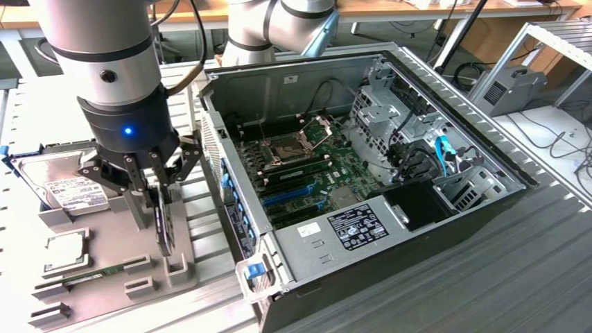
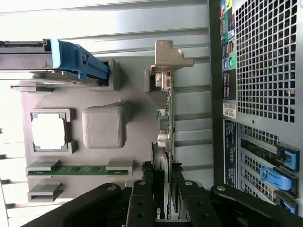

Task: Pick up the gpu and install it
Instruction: 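Pick up the gpu and move the gpu toward the slot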

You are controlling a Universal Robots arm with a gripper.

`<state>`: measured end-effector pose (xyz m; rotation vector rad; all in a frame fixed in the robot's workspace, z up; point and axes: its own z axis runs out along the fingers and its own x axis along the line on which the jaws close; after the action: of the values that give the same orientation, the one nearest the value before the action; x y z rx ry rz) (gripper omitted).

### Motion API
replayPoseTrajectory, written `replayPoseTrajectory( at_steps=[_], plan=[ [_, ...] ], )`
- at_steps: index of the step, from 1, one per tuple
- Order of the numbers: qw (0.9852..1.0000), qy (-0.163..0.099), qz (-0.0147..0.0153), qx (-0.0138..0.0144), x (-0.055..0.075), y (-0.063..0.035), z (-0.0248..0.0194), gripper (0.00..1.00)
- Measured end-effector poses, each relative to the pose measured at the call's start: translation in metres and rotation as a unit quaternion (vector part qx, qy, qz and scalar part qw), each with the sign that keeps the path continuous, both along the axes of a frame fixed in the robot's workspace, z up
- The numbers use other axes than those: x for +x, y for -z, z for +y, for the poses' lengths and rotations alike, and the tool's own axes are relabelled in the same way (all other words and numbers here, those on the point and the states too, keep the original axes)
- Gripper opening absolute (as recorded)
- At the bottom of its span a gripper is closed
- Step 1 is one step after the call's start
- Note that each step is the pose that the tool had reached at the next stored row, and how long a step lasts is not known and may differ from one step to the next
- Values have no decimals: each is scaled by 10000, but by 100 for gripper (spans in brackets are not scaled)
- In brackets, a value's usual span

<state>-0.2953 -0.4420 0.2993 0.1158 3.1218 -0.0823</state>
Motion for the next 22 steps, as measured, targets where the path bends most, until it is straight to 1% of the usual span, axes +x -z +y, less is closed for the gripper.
replayPoseTrajectory(
  at_steps=[22],
  plan=[
    [10000,0,0,0,0,-62,0,26]
  ],
)
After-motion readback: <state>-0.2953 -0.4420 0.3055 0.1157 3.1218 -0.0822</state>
